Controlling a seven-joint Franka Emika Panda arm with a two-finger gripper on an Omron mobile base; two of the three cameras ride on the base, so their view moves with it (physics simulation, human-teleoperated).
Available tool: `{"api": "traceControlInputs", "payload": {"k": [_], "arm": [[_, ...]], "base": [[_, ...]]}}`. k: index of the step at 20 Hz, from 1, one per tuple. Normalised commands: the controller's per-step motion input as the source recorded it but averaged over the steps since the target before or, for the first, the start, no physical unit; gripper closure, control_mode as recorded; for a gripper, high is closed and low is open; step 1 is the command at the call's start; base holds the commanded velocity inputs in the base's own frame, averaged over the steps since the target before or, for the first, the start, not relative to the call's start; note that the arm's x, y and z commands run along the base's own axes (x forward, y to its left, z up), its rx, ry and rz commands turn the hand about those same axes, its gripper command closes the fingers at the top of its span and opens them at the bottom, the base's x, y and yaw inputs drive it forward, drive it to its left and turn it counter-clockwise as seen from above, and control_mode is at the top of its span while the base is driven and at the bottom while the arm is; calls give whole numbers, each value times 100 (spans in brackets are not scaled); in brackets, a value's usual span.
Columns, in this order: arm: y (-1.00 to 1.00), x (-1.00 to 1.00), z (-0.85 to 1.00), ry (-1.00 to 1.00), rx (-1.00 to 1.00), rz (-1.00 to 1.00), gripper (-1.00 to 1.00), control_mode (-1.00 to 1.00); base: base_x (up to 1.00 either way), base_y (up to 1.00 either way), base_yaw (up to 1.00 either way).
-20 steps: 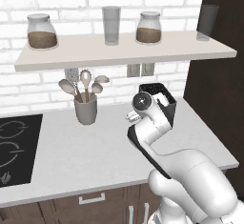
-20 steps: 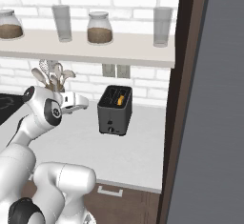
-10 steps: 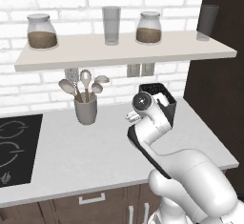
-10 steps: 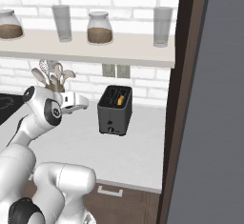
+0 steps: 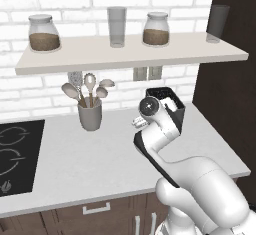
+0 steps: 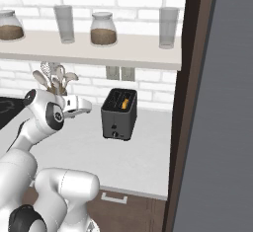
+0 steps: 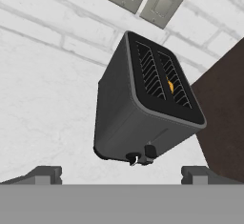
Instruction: Start the toaster. Once the lever pops up, take the bread to the plate on the dining counter.
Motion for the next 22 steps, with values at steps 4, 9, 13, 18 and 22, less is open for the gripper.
{"api": "traceControlInputs", "payload": {"k": [4, 9, 13, 18, 22], "arm": [[0, 0, 0, 0, 0, 0, -100, -100], [0, 0, 0, 0, 0, 0, -100, -100], [0, 0, 0, 0, 0, 0, -100, -100], [0, 0, 0, 0, 0, 0, -100, -100], [0, 0, 0, 0, 0, 0, -100, -100]], "base": [[0, 0, 0], [0, 0, 0], [0, 0, 0], [0, 0, 0], [0, 0, 0]]}}
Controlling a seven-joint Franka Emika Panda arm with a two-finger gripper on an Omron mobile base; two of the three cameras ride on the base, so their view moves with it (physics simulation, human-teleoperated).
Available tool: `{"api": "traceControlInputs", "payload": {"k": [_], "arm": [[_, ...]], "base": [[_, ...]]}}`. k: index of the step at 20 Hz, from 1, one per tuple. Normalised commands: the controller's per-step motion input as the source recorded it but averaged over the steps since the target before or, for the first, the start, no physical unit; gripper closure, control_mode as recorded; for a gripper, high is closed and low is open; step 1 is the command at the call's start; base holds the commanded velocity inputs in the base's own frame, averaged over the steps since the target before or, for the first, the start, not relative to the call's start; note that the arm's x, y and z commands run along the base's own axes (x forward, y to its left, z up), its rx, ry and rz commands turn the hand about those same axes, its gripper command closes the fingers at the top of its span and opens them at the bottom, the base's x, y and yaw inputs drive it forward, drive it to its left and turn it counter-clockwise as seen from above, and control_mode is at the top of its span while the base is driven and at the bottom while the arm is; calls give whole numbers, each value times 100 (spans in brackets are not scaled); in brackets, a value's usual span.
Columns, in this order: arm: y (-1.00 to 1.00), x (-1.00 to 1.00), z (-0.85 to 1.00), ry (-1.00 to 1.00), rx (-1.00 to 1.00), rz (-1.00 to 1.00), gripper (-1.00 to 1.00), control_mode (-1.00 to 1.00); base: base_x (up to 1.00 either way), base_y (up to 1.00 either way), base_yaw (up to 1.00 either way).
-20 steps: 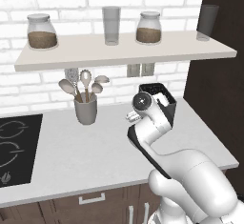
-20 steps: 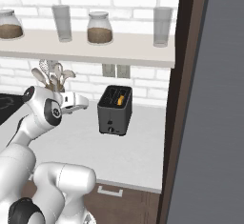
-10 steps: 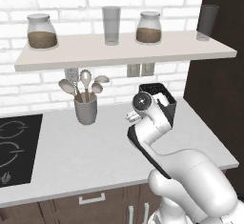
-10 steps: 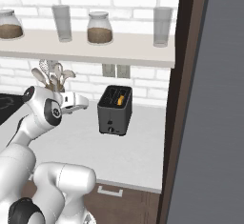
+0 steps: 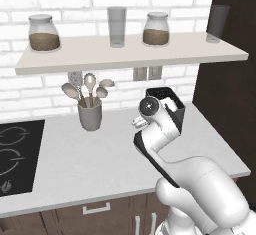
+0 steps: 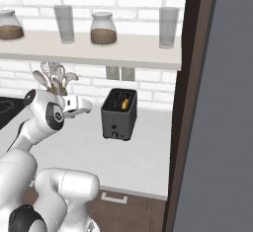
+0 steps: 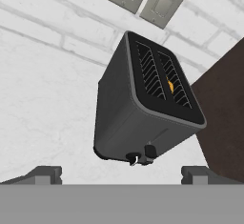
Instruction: Start the toaster. Once the lever pops up, take the bread to the plate on the dining counter.
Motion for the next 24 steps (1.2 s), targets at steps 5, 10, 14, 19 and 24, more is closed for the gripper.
{"api": "traceControlInputs", "payload": {"k": [5, 10, 14, 19, 24], "arm": [[0, 0, 0, 0, 0, 0, -100, -100], [0, 0, 0, 0, 0, 0, -100, -100], [0, 0, 0, 0, 0, 0, -100, -100], [0, 0, 0, 0, 0, 0, -100, -100], [0, 0, 0, 0, 0, 0, -100, -100]], "base": [[0, 0, 0], [0, 0, 0], [0, 0, 0], [0, 0, 0], [0, 0, 0]]}}
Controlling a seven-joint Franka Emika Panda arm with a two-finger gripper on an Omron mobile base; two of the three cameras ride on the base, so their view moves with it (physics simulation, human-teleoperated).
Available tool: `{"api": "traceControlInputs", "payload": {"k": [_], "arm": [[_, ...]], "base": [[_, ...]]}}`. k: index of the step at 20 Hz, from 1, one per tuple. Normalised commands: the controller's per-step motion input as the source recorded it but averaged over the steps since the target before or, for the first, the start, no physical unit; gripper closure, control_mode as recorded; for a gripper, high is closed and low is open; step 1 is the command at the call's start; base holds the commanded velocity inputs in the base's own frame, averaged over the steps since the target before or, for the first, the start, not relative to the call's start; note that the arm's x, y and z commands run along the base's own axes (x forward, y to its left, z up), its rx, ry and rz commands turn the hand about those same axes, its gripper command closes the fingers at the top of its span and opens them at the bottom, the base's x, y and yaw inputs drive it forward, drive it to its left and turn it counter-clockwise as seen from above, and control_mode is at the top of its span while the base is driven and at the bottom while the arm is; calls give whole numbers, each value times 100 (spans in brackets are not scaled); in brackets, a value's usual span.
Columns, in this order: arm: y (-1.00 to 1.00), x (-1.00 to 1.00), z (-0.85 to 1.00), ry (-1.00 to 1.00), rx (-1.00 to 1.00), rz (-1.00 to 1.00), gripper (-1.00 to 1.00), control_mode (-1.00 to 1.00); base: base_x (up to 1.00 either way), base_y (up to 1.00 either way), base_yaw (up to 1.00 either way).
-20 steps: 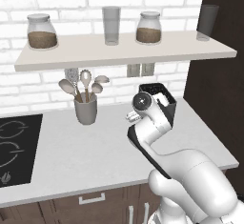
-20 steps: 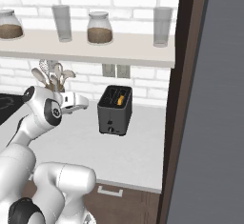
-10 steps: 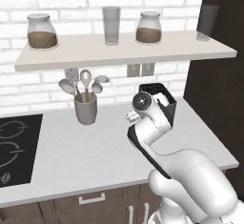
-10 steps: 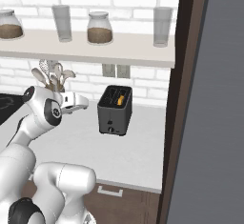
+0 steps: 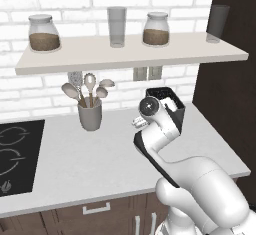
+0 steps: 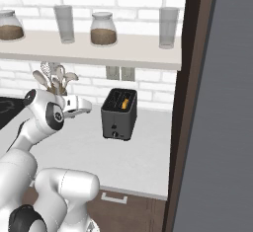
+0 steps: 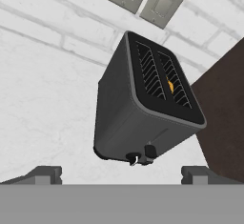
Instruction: Start the toaster. Once the lever pops up, take the bread to the plate on the dining counter.
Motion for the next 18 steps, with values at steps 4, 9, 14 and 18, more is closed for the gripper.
{"api": "traceControlInputs", "payload": {"k": [4, 9, 14, 18], "arm": [[0, 0, 0, 0, 0, 0, -100, -100], [0, 0, 0, 0, 0, 0, -100, -100], [0, 0, 0, 0, 0, 0, -100, -100], [0, 0, 0, 0, 0, 0, -100, -100]], "base": [[0, 0, 0], [0, 0, 0], [0, 0, 0], [0, 0, 0]]}}
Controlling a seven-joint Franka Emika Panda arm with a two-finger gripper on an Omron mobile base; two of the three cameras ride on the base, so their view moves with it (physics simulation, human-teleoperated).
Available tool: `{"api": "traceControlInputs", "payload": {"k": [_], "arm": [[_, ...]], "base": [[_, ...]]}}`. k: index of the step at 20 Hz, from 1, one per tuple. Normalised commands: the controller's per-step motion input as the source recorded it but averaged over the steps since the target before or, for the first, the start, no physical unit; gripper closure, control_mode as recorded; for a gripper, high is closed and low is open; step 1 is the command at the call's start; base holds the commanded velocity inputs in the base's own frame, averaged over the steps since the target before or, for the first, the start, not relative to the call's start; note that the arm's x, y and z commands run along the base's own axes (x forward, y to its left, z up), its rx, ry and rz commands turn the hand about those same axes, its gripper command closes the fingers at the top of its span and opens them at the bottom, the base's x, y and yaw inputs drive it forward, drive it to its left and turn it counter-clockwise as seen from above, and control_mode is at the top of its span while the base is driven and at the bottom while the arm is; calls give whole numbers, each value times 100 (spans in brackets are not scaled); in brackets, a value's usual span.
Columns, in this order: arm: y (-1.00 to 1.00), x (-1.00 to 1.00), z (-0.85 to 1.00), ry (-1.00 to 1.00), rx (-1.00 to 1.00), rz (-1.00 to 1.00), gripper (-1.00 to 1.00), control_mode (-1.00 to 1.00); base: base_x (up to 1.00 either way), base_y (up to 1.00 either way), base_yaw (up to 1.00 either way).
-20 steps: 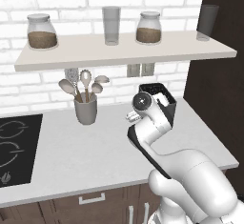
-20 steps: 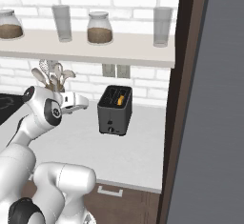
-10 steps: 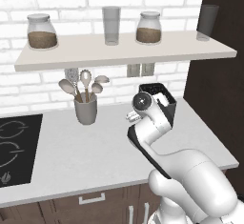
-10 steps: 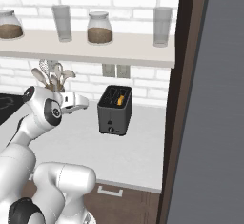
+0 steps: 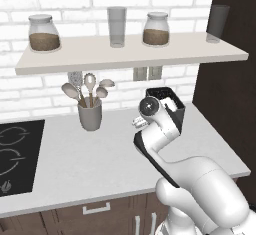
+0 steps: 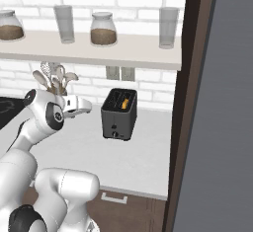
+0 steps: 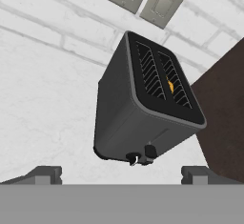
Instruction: Start the toaster. Once the lever pops up, take the bread to the plate on the dining counter.
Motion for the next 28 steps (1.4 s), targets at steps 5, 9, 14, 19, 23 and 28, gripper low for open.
{"api": "traceControlInputs", "payload": {"k": [5, 9, 14, 19, 23, 28], "arm": [[0, 0, 0, 0, 0, 0, -100, -100], [0, 0, 0, 0, 0, 0, -100, -100], [0, 0, 0, 0, 0, 0, -100, -100], [0, 0, 0, 0, 0, 0, -100, -100], [0, 0, 0, 0, 0, 0, -100, -100], [0, 0, 0, 0, 0, 0, -100, -100]], "base": [[0, 0, 0], [0, 0, 0], [0, 0, 0], [0, 0, 0], [0, 0, 0], [0, 0, 0]]}}
